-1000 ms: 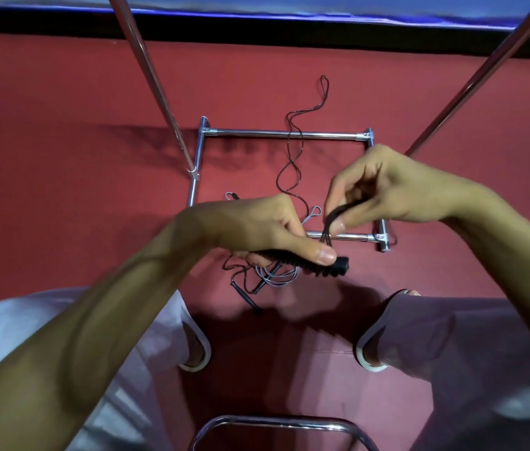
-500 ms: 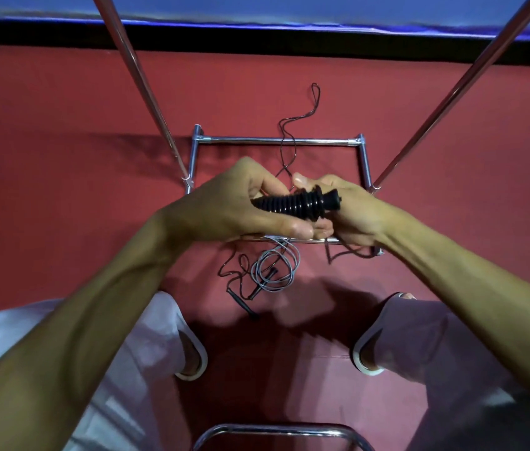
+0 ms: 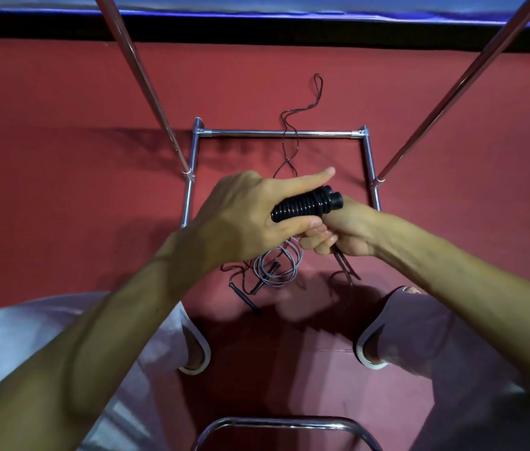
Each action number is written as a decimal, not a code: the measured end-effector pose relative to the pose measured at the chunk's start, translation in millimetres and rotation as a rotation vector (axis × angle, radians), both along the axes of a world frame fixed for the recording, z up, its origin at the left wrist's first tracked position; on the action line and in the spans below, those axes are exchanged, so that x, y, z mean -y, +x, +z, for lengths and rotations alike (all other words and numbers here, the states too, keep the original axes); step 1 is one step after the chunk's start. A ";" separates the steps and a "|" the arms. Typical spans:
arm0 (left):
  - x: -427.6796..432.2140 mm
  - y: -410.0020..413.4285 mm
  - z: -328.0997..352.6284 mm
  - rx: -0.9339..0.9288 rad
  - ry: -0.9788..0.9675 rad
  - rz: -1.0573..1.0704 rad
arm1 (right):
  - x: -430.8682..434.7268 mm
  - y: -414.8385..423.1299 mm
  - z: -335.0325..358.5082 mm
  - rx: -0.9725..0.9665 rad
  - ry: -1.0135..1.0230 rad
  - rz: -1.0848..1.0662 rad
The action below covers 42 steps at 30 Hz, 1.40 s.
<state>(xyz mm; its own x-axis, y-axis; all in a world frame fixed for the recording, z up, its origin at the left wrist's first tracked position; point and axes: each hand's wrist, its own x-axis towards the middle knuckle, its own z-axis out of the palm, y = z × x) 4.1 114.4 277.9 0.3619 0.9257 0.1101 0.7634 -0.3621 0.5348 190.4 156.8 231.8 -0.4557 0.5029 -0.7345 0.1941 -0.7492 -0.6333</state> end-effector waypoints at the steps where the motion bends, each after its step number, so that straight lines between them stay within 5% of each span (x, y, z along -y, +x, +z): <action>1: 0.5 1.0 -2.6 0.020 0.000 0.002 | -0.8 1.1 0.8 0.018 -0.004 0.016; 8: -10.7 12.2 -7.3 0.365 -0.170 0.078 | -7.4 -0.7 13.4 0.032 0.223 -0.060; 14: -16.0 5.8 9.7 0.798 -0.226 0.156 | -9.1 3.3 25.8 -0.272 0.339 -0.170; 19: -26.5 -5.1 20.2 0.941 -0.203 0.412 | 1.2 4.7 22.5 0.087 0.853 -0.185; 27: -27.4 -5.0 8.0 0.841 -0.207 0.511 | -2.4 13.6 19.8 0.621 1.482 0.001; 29: -28.8 -5.3 6.6 0.822 -0.199 0.524 | -7.6 10.6 24.8 0.506 1.184 -0.010; 33: -30.0 -1.6 2.3 0.831 -0.222 0.529 | -19.3 17.4 43.1 -0.080 0.016 -0.158; 35: -31.2 -2.4 -1.0 0.844 -0.237 0.533 | -19.8 21.6 46.6 -0.168 -0.077 -0.160; 38: -34.0 -2.7 -2.6 0.889 -0.274 0.519 | -18.5 20.4 43.1 -0.031 0.240 -0.106; 42: -36.4 3.3 -3.1 0.957 -0.351 0.556 | -12.2 19.7 34.6 0.447 1.100 0.121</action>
<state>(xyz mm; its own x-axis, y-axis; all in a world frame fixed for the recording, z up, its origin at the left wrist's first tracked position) 7.4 150.8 274.8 -0.1963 0.9647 -0.1756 0.0002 0.1791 0.9838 210.1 169.0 266.4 -0.3571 0.9331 -0.0419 0.5929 0.1918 -0.7821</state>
